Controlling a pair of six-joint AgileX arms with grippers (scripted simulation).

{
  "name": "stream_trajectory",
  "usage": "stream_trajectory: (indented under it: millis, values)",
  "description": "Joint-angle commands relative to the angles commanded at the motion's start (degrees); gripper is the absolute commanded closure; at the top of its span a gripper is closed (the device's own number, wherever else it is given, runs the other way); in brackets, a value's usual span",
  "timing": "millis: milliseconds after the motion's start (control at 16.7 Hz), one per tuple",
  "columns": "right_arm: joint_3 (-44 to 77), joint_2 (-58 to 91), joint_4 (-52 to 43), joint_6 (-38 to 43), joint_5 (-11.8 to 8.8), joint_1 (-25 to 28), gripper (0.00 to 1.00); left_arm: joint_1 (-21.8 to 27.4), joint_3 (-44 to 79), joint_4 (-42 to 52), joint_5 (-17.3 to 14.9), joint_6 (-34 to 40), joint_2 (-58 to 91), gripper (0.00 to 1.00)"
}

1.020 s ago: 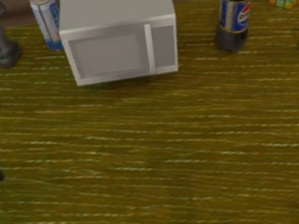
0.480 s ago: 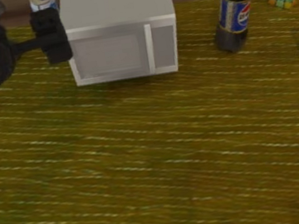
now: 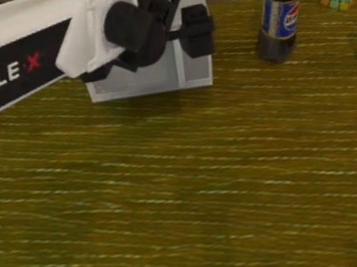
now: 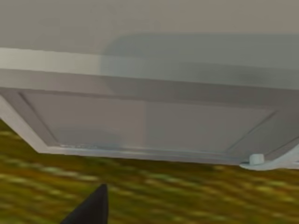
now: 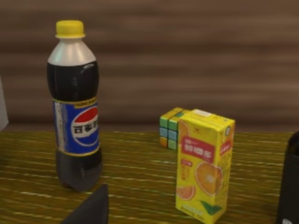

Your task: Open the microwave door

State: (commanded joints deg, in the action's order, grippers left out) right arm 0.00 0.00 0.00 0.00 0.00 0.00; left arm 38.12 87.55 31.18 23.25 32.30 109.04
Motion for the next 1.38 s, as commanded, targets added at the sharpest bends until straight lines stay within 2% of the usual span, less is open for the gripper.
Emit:
stream_trajectory:
  millis: [240, 480, 660, 1020, 1260, 1380]
  values:
    - [0.0, 0.0, 0.0, 0.0, 0.0, 0.0, 0.00, 2.9, 6.5, 2.2, 1.6, 2.5, 7.8, 0.00]
    - [0.0, 0.0, 0.0, 0.0, 0.0, 0.0, 0.00, 3.1, 6.8, 2.3, 1.7, 2.6, 8.3, 0.00]
    - [0.0, 0.0, 0.0, 0.0, 0.0, 0.0, 0.00, 2.6, 7.3, 1.4, 1.4, 2.1, 9.2, 0.00]
    - [0.0, 0.0, 0.0, 0.0, 0.0, 0.0, 0.00, -0.7, 11.6, -5.9, -0.6, -1.0, 20.0, 0.00]
    - [0.0, 0.0, 0.0, 0.0, 0.0, 0.0, 0.00, -1.0, 11.8, -6.4, -0.8, -1.2, 20.4, 0.00]
    - [0.0, 0.0, 0.0, 0.0, 0.0, 0.0, 0.00, -1.0, 11.8, -6.4, -0.8, -1.2, 20.4, 0.15]
